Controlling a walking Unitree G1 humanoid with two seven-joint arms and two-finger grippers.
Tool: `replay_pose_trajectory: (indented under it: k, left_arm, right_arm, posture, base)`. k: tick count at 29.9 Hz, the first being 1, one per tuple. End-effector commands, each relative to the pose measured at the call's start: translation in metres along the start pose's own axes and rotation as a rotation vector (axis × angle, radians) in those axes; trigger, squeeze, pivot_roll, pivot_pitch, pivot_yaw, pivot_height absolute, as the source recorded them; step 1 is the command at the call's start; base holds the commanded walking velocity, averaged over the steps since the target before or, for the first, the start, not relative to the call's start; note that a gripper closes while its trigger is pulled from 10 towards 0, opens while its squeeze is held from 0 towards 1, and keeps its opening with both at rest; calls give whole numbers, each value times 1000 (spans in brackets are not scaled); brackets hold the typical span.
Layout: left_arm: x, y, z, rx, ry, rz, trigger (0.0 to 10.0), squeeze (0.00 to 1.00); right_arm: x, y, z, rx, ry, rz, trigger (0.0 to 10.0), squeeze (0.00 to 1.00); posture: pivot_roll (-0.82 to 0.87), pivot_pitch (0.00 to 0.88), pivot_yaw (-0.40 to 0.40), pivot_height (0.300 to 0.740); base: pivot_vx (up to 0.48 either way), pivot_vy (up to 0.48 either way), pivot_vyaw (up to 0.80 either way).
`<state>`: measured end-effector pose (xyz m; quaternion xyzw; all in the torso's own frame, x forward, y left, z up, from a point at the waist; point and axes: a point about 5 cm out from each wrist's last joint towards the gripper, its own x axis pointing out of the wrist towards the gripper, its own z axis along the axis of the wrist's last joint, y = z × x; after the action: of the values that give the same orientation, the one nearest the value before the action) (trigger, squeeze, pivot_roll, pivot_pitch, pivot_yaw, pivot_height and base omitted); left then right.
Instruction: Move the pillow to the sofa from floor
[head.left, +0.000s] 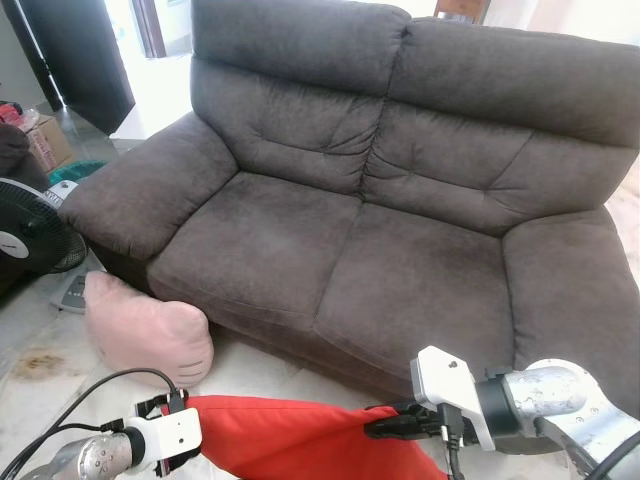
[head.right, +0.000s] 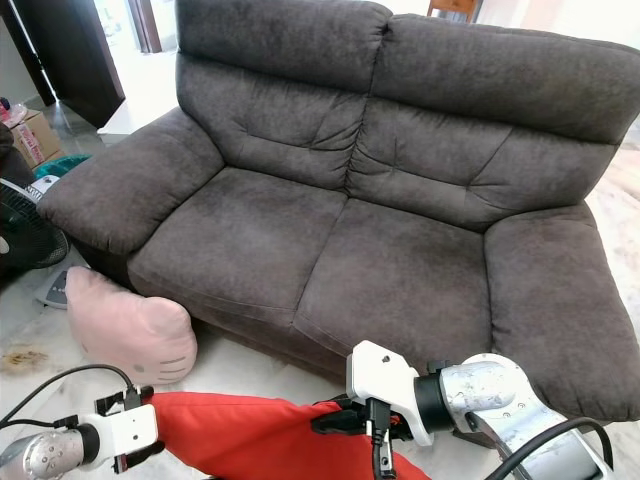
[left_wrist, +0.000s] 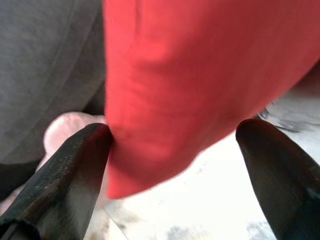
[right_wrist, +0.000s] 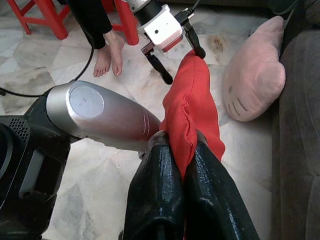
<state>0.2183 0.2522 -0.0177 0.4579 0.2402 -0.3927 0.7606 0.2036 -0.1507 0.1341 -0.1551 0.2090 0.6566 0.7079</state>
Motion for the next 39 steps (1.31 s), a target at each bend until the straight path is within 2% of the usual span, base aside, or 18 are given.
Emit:
replay_pose_trajectory:
  k: [1,11,13,17,18,20,21,32,33,39]
  left_arm:
    - [-1,3,-5,-21,39,9,10000,0]
    - [-4,19,-9,-76,70,132,10000,0]
    - [-4,19,-8,-66,69,128,10000,0]
    - [1,17,-4,-101,53,111,10000,0]
    - [2,17,-3,-103,51,110,9255,0]
    - [2,17,-3,-99,51,110,9255,0]
    - [4,17,-1,-99,44,105,0,0]
    - [6,18,2,-115,38,102,0,0]
    - [10,15,5,-147,31,85,0,0]
    - [13,12,8,-193,22,61,0,0]
  right_arm:
    - [-9,1,23,-95,-65,-1,10000,0]
    - [-6,1,25,-101,-73,18,10000,0]
    - [-5,1,26,-101,-73,17,10000,0]
    - [-5,2,26,-102,-74,17,10000,0]
    - [-6,3,26,-101,-75,17,10000,0]
    - [-6,3,26,-100,-75,17,10000,0]
    - [-6,4,24,-95,-72,20,10000,0]
    - [-8,5,23,-89,-63,15,10000,0]
    - [-11,6,24,-88,-60,14,10000,0]
    - [-14,6,25,-87,-50,11,10000,0]
  posture:
    - [22,28,-88,740]
    - [27,8,-91,740]
    - [23,5,-90,740]
    - [17,3,-88,740]
    - [12,4,-88,740]
    - [12,4,-88,740]
    - [6,8,-90,740]
    - [3,11,-92,740]
    - [-14,22,-102,740]
    - [-23,26,-106,740]
  base:
    - [0,0,0]
    - [0,0,0]
    - [0,0,0]
    - [0,0,0]
    - [0,0,0]
    - [0,0,0]
    - [0,0,0]
    - [0,0,0]
    - [0,0,0]
    - [0,0,0]
